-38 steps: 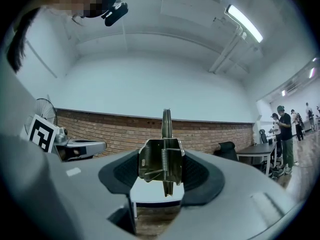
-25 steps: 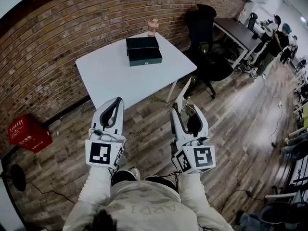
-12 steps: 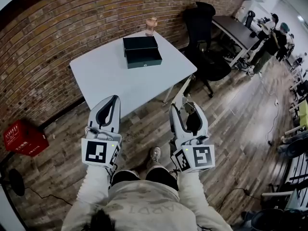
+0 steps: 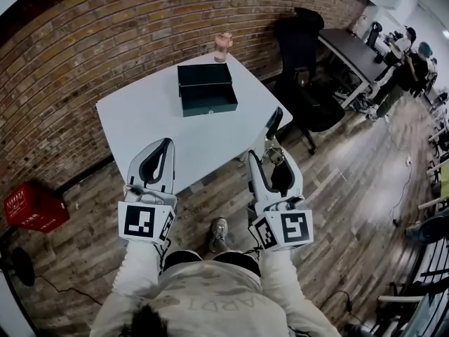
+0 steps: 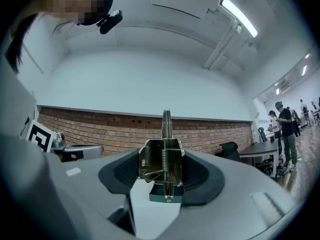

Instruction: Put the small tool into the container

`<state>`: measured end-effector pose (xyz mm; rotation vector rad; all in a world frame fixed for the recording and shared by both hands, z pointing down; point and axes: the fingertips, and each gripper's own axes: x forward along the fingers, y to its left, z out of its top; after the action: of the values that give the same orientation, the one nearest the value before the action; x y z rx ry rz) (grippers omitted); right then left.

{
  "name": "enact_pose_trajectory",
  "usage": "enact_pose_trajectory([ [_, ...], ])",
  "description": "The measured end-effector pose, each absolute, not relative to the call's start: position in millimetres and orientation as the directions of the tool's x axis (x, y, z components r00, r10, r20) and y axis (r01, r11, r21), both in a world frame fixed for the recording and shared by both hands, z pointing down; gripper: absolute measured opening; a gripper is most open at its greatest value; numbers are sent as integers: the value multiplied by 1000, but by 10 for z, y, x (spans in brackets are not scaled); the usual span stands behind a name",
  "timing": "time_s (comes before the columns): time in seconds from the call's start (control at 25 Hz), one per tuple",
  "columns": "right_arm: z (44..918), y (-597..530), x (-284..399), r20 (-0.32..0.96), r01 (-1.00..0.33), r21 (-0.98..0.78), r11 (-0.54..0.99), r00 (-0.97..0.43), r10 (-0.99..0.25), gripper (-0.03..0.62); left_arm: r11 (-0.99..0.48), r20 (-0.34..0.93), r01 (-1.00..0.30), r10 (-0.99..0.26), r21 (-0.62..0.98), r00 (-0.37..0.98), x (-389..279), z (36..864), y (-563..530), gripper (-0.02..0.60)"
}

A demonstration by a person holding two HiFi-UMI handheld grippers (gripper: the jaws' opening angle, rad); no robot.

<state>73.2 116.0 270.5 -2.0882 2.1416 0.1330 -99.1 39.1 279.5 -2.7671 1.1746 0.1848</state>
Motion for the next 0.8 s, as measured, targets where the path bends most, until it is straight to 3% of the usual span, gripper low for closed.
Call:
enact_pose_trajectory([
  [0.8, 2698, -318, 1793, -156, -975, -19, 222, -216, -964, 241, -554, -168, -830, -814, -62, 556, -23, 2738, -712, 6],
])
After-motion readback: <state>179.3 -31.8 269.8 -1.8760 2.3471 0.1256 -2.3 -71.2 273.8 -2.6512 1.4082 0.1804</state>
